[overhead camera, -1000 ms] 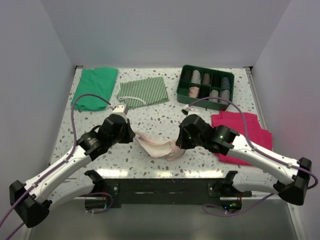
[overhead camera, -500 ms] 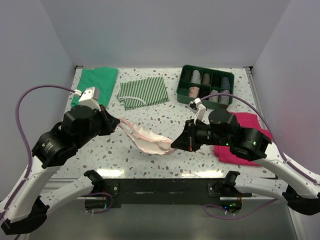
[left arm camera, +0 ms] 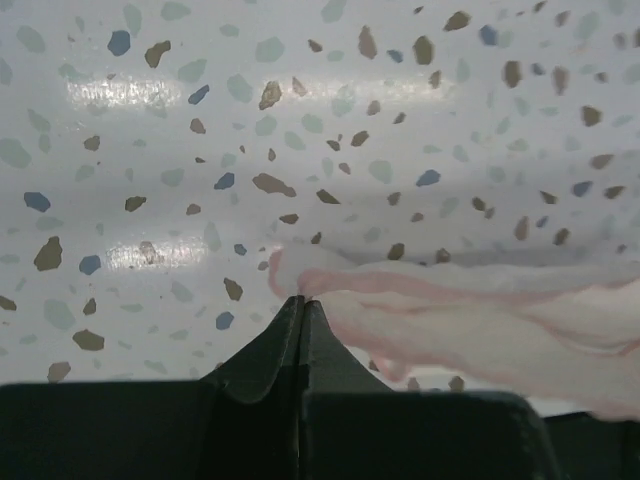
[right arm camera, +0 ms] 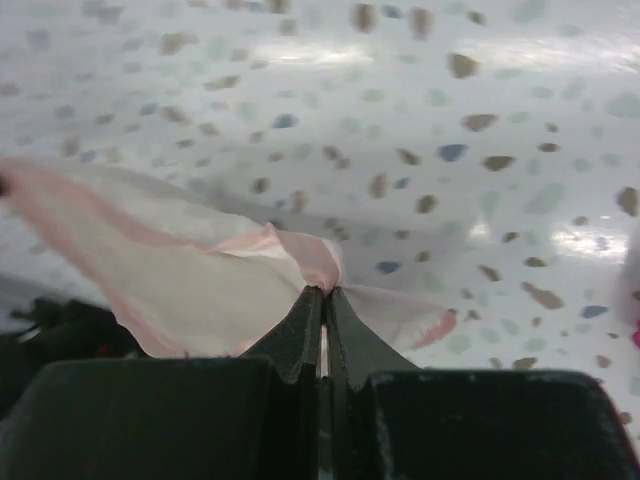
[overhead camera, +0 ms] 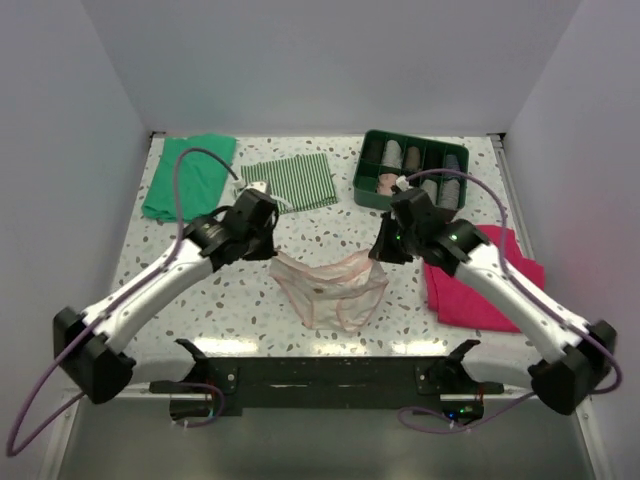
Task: Roll the underwear
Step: Flatten out the underwear at the center of the board.
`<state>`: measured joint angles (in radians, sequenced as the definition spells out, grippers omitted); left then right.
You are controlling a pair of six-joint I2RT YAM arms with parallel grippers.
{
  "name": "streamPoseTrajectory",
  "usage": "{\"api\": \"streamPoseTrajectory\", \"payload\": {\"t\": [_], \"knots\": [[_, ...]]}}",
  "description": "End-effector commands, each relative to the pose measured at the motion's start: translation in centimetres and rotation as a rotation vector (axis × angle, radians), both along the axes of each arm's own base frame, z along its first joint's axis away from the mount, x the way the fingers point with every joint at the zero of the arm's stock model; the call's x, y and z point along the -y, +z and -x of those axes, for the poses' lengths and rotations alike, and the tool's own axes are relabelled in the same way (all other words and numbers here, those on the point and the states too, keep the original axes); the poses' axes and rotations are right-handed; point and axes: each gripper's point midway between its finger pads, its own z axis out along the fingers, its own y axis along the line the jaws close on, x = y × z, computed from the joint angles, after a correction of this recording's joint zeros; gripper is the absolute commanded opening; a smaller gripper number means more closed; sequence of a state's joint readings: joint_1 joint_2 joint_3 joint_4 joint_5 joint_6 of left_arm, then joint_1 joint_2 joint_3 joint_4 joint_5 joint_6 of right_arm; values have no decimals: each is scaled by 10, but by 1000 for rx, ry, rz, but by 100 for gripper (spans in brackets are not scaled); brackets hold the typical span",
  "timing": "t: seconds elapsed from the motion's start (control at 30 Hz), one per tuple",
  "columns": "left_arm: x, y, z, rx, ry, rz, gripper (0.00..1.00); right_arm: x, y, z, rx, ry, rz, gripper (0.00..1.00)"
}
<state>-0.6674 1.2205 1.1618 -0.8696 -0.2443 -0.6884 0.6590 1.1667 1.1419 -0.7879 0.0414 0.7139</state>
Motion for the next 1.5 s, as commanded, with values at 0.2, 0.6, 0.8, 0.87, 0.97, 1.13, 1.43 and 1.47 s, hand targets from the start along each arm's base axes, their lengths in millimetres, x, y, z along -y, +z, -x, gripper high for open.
{"api": "streamPoseTrajectory", "payload": {"t": [0.2, 0.6, 0.8, 0.87, 0.97, 1.13, 1.43, 1.47], "knots": [[-6, -102, -102, 8, 20, -38, 0, 31, -133, -86, -198, -54, 254, 0], [8, -111, -149, 40, -24, -84, 0, 45, -146, -131, -155, -154, 313, 0], [-4, -123, -161, 33, -26, -195, 22, 52, -159, -146, -163, -188, 348, 8], [-17, -123, -165, 27, 7, -265, 44, 58, -155, -150, -144, -219, 360, 18], [-37, -108, -163, 57, 60, -340, 61, 64, -132, -154, -92, -244, 326, 22], [-21, -68, -141, 107, 7, -185, 63, 55, -115, -134, -57, -202, 225, 31], [0, -67, -104, 132, -84, 18, 69, 41, -132, -123, -113, -161, 159, 24], [-1, -69, -105, 118, -77, 3, 69, 42, -132, -122, -123, -161, 166, 25]]}}
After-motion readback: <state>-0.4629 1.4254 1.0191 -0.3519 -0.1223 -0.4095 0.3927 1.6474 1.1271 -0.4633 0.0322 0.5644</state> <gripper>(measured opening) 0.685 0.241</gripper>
